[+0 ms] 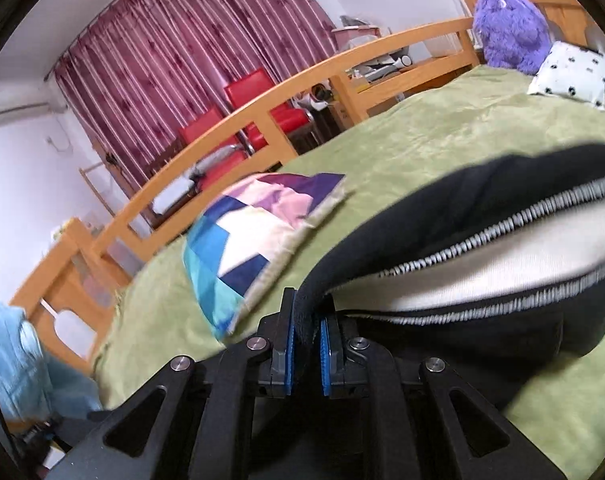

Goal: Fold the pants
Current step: 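Lift and fold the pants lengthwise with both tools, then open both tools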

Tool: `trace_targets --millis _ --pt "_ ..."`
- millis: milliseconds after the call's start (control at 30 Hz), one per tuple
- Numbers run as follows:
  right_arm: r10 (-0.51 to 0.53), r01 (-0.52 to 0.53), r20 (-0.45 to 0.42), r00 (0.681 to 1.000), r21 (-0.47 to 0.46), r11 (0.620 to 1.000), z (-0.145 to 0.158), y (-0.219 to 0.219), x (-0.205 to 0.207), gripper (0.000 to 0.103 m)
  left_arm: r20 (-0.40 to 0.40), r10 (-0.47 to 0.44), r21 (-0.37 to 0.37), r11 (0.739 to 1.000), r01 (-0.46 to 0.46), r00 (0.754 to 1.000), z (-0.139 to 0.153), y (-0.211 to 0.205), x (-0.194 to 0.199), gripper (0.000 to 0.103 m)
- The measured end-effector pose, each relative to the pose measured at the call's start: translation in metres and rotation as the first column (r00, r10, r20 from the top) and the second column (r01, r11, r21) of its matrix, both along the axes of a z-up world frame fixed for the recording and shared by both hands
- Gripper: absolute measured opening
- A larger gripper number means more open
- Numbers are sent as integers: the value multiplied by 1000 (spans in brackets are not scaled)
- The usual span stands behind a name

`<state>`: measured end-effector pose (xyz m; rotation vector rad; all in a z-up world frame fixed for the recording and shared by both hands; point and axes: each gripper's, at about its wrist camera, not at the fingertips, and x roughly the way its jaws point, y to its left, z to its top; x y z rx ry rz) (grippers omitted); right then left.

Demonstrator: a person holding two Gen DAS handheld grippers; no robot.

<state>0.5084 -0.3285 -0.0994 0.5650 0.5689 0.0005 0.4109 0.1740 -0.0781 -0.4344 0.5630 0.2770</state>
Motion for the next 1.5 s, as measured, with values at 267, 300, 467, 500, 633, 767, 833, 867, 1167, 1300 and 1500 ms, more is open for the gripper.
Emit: trace_targets --millis 267,300,467,500,633,767,833,867,1167,1300,1500 --pt "27 -31 -59 998 -64 997 -64 26 26 10 -78 -9 57 998 13 997 -58 -9 27 15" --pt "33 -39 -74 997 -80 996 -73 29 29 10 -97 -13 56 998 19 995 -60 -9 29 15" --pt "72 -85 -143 987 -90 992 -89 40 40 25 -82 -27 18 999 28 996 -58 -5 25 15" --pt "83 -97 -149 985 -93 991 -89 42 40 27 -82 -28 17 999 30 996 -57 -5 24 15" --pt "129 -136 -134 983 -44 990 -81 48 36 42 -58 -36 -10 999 36 998 -53 -5 19 32" --pt "150 -160 -127 980 -68 985 -78 60 36 46 -35 -50 -12 999 49 998 -48 -9 15 60" --pt "169 -181 -136 976 -82 980 -79 63 35 52 -24 -48 -5 999 48 999 -46 -11 14 62" --pt "174 -187 -139 975 -88 978 -79 66 35 53 -20 -51 0 999 51 998 -45 -12 14 64" --pt "190 -207 -144 971 -111 972 -79 74 31 53 -41 -85 -39 996 83 996 -50 -14 19 66" --pt "192 -212 -147 970 -132 968 -70 75 22 53 -18 -63 -13 998 63 998 -44 -18 14 66" --pt "162 -196 -189 968 -177 964 -66 50 -22 53 -14 -116 -17 993 116 993 -38 -35 13 66"
